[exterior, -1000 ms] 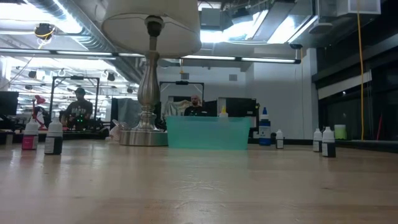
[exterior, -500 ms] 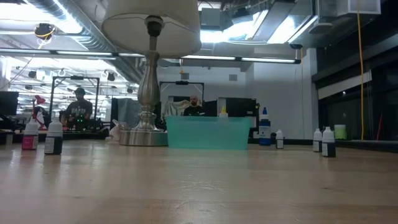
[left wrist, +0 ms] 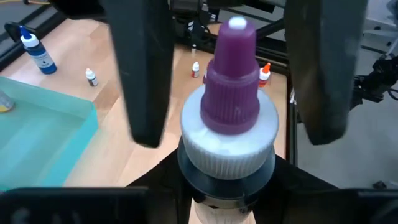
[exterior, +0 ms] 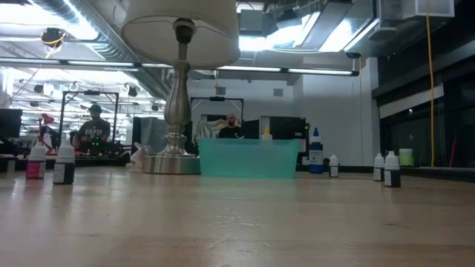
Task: Pick & Place food coloring
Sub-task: Put the large violet food coloring bottle into the green bin
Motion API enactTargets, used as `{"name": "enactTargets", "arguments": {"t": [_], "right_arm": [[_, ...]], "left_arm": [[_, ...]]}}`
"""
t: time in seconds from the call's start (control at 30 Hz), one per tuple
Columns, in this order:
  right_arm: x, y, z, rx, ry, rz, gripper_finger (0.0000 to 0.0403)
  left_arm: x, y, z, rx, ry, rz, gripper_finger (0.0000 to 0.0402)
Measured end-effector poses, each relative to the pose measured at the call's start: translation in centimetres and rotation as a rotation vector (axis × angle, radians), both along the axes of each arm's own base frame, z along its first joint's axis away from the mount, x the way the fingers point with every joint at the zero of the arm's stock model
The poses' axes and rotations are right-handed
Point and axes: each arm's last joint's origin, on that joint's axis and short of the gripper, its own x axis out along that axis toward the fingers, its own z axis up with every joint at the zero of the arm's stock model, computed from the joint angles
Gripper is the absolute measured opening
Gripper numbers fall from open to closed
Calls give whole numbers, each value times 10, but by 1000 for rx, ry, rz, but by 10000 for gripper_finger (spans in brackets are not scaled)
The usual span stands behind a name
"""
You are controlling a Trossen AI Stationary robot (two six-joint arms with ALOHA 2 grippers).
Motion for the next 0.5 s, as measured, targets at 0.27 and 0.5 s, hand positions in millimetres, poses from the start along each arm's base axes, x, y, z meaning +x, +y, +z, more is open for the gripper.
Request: {"name": "enactTargets", "arguments": {"t": [0.27, 0.5], "right_arm": [[-1, 1, -3, -12, 27, -25, 207], [-1, 2, -4, -12, 35, -23, 200]], "left_arm": [[0, 0, 0, 3, -3, 7, 114], [0, 0, 1, -8, -12, 11, 111]]}}
